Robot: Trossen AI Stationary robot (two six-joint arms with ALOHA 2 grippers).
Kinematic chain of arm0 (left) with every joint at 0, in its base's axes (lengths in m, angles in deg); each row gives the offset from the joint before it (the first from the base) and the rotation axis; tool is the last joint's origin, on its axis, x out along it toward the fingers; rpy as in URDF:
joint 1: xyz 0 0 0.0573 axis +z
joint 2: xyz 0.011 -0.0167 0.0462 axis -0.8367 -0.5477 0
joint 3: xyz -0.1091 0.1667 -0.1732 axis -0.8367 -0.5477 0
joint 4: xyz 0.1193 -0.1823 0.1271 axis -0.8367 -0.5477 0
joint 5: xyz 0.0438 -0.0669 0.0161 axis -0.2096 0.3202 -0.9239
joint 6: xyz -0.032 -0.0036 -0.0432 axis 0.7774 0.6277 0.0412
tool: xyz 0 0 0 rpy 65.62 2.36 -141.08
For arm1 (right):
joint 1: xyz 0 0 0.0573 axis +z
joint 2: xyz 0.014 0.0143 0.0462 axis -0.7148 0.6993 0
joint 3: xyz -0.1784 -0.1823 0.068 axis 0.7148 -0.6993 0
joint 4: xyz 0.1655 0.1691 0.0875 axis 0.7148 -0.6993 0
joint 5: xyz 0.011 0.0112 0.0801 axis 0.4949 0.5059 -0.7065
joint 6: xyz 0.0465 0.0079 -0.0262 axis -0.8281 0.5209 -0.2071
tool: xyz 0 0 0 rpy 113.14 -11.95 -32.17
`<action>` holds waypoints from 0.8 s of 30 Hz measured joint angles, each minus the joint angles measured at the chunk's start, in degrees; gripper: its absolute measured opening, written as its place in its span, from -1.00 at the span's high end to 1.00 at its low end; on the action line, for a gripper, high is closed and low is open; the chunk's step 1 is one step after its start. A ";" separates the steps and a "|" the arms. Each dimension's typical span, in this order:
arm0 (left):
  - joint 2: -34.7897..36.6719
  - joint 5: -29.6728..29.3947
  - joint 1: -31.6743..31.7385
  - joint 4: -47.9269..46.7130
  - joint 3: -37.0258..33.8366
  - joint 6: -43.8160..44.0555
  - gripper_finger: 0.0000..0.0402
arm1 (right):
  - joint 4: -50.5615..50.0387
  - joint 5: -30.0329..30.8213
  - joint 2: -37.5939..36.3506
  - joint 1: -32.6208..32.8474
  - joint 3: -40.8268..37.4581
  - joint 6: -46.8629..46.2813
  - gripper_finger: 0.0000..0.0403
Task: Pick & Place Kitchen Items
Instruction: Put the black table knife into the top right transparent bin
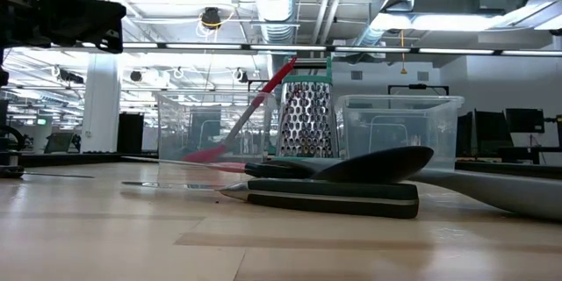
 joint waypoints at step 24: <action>0.02 -0.15 0.00 0.40 0.00 0.00 0.99 | 4.81 -8.96 13.69 -17.28 -20.03 0.96 0.59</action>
